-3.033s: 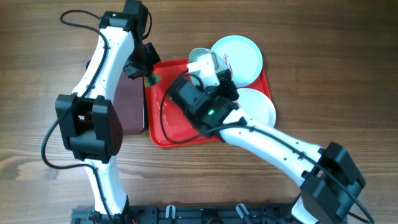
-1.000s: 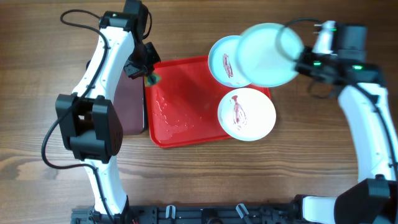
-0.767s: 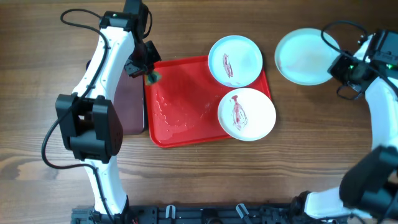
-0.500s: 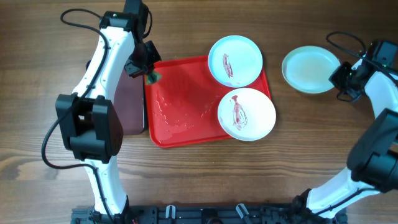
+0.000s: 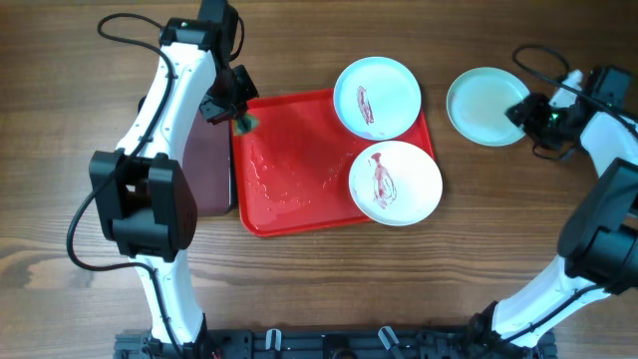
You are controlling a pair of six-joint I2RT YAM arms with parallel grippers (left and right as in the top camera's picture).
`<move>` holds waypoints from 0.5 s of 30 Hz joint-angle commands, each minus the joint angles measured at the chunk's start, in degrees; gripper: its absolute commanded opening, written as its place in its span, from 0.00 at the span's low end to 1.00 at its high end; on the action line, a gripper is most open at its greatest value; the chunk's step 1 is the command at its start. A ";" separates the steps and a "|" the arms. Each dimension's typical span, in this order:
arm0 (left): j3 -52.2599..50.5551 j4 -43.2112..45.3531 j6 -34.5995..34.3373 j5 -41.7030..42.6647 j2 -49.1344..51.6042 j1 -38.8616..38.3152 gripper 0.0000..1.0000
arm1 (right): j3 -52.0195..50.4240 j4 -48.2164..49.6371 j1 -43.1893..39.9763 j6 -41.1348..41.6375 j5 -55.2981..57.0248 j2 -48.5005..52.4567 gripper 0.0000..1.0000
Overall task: Clean dirty plates on tray and stack at the side
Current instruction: 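Set the plate on the table right of the tray and release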
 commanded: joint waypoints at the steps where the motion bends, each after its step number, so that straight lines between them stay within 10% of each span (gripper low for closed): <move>1: 1.05 -0.02 1.14 0.63 0.31 -0.26 0.04 | 2.23 -2.16 7.78 -14.80 -8.94 -4.63 0.54; 15: 1.05 -0.24 1.14 0.63 0.31 -0.26 0.04 | 0.98 -4.57 21.70 -22.93 4.24 -0.24 0.43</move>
